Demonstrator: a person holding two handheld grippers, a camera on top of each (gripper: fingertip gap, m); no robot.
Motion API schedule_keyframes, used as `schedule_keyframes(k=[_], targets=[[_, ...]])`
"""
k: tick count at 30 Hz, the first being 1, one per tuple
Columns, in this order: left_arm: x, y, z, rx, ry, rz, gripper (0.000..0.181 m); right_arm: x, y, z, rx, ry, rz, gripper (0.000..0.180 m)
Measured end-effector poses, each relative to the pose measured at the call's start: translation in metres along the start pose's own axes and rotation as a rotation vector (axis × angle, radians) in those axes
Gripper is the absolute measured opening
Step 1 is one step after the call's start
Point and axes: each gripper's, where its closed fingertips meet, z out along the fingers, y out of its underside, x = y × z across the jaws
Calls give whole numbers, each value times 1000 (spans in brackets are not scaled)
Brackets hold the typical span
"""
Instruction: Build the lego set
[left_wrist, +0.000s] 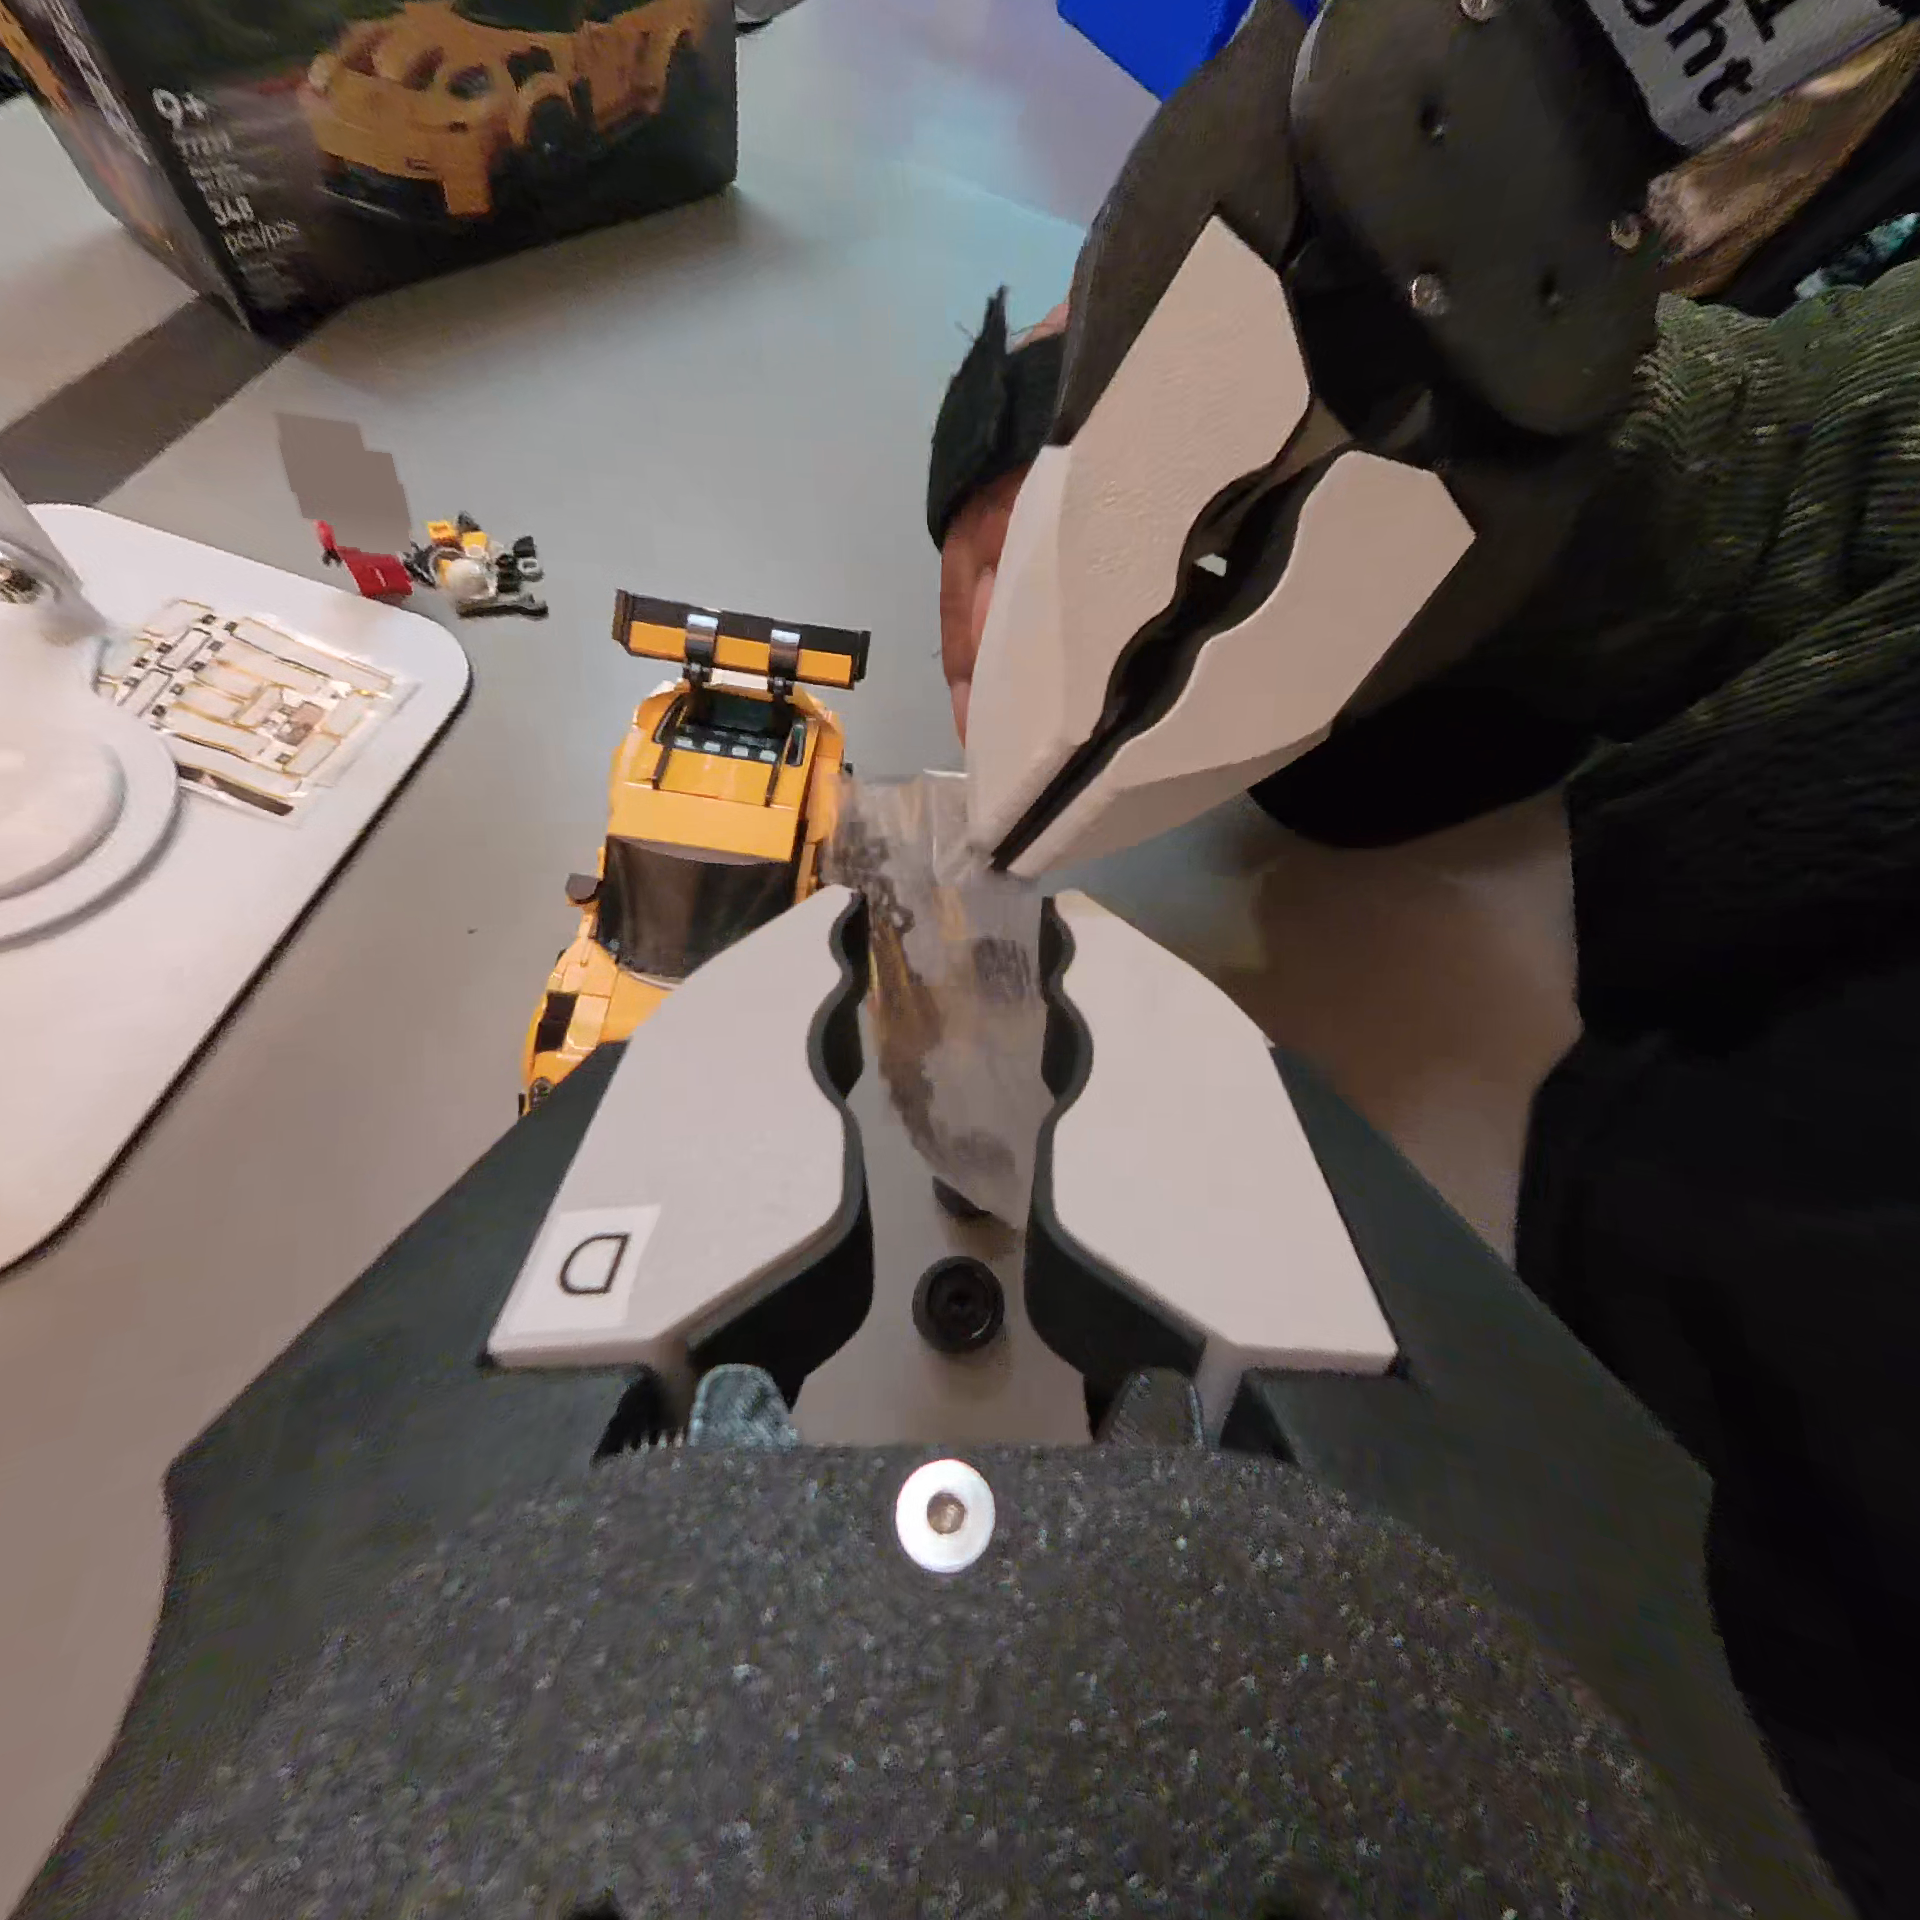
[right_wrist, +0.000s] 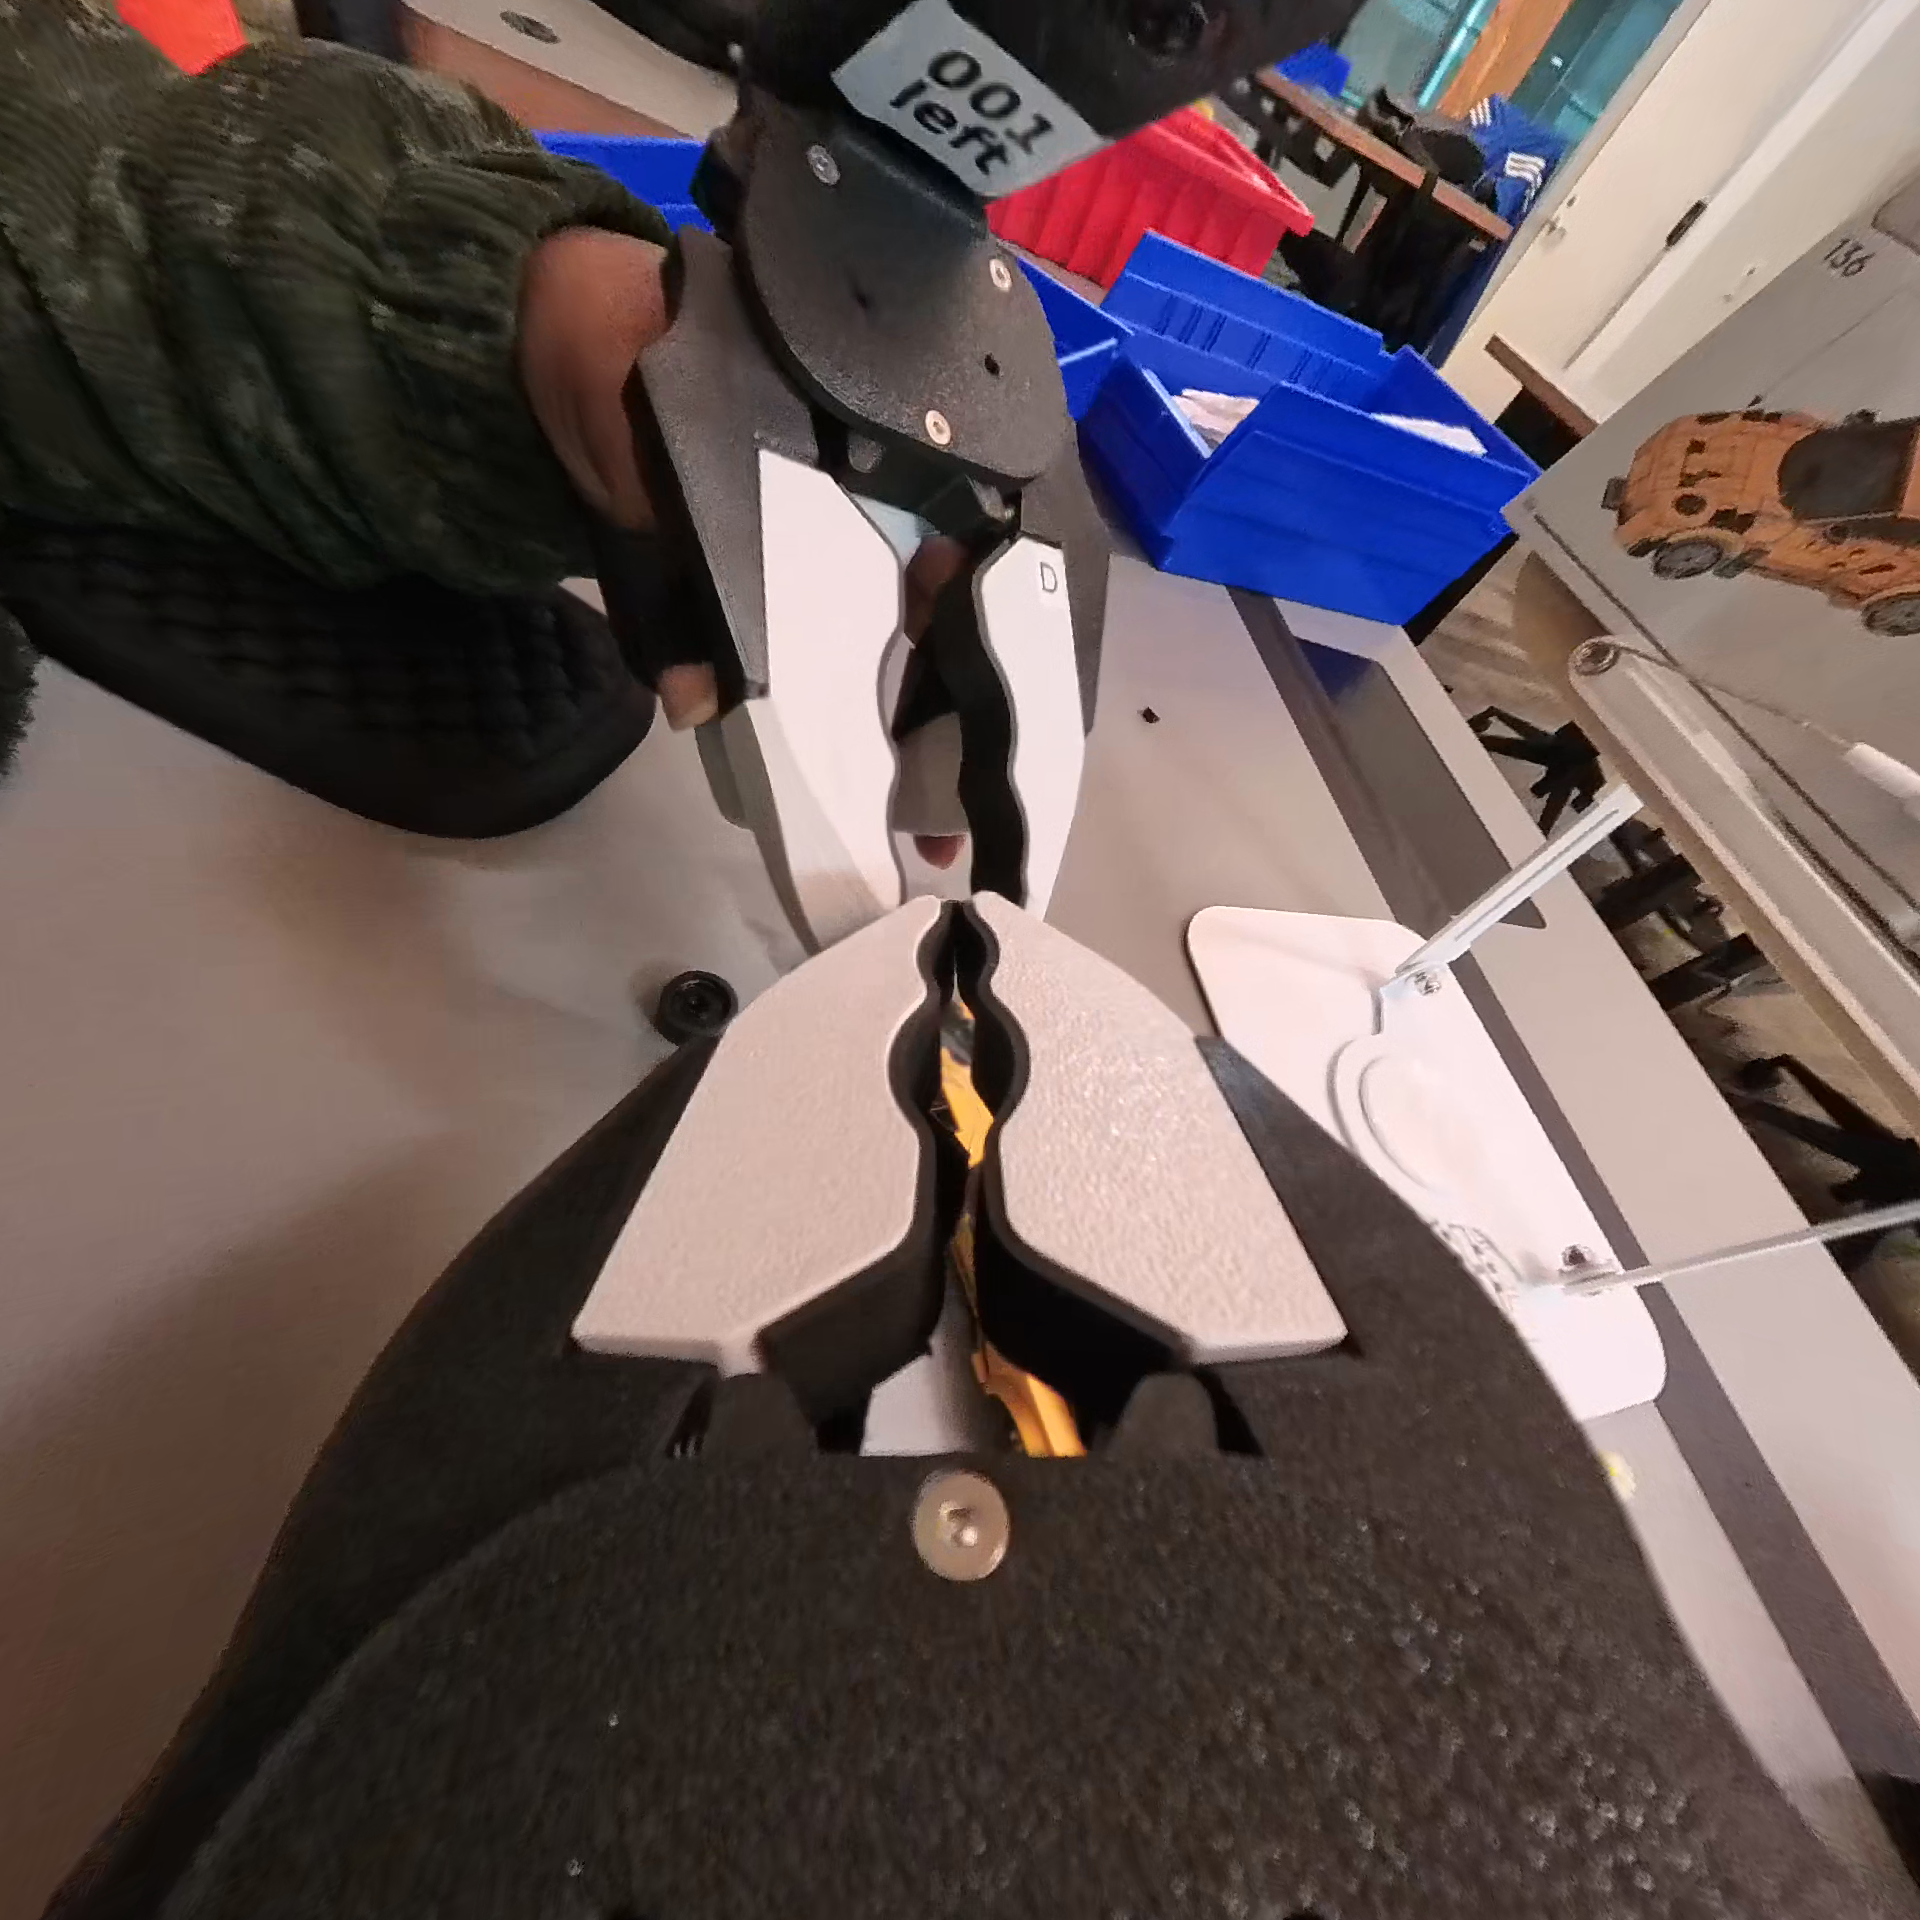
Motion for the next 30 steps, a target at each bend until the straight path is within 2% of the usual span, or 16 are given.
schedule_keyframes(k=[3, 6, 10, 17, 23, 27, 30], targets=[[-3, 0, 3, -18, -44, 43, 23, 0, 1, 0, -15, -6, 31, 0], [-1, -1, 5, -10, -56, 79, 0, 2, 0, -1, -14, -13, 69, 0], [4, -1, 4, -7, -27, 98, 0, 5, -1, -4, 1, -28, 118, 0], [15, 3, -7, 17, 155, 11, 0, 5, -1, -9, 56, -108, 206, 0], [17, 4, -10, 12, 173, 23, 0, 2, -6, -8, 98, -167, 287, 0], [15, 4, -8, 27, 148, 43, 0, -2, -10, -8, 103, -178, 268, 0], [14, 0, -8, 40, 128, 55, 15, -4, -10, -7, 95, -180, 262, 0]])
